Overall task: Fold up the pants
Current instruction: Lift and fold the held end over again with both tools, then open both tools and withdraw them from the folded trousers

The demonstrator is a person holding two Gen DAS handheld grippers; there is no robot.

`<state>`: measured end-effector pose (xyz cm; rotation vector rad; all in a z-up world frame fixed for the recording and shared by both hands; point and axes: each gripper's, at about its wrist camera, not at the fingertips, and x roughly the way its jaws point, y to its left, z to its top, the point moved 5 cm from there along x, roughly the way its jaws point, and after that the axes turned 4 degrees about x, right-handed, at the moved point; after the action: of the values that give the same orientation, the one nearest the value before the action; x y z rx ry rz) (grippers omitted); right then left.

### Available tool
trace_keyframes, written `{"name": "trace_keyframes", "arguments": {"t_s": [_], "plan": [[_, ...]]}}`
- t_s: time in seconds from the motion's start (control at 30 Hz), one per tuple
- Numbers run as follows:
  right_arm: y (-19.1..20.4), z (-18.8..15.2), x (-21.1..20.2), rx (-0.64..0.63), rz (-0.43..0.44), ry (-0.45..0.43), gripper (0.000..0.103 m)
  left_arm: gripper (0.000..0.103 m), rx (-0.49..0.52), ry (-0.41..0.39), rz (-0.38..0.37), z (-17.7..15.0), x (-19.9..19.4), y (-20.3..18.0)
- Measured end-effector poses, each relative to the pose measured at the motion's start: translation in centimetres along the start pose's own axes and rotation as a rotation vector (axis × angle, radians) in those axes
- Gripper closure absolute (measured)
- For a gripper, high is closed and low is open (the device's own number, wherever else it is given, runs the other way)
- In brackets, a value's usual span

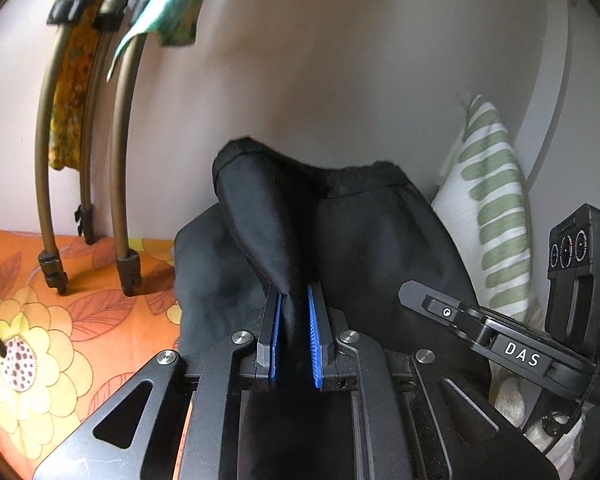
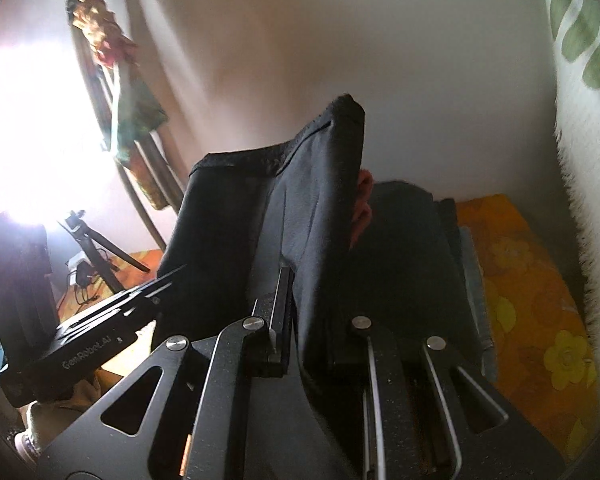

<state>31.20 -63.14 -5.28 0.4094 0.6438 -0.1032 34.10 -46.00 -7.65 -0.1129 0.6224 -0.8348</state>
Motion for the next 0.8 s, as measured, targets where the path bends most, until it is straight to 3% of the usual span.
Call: {"name": "trace_keyframes", "arguments": {"t_s": [0.27, 0.37, 0.43, 0.8], "plan": [[-2.8, -0.7, 2.6, 0.026, -0.040, 0.031, 0.089, 0.093, 0.037, -0.002, 0.086, -0.2, 1.3, 1.6], [-2.8, -0.6, 3.0, 0.012, -0.077, 0.022, 0.084, 0.093, 0.062, 0.018, 0.126, -0.5, 1.6, 1.9], [-2.9, -0.4, 3.1, 0.003, -0.119, 0.014, 0.070, 0.092, 0.090, 0.027, 0.157, -0.7, 1.6, 1.7], [-2.9, -0.2, 2.0, -0.037, -0.260, -0.005, 0.061, 0.089, 0.072, 0.061, 0.243, -1.0, -0.5, 3.2]]}}
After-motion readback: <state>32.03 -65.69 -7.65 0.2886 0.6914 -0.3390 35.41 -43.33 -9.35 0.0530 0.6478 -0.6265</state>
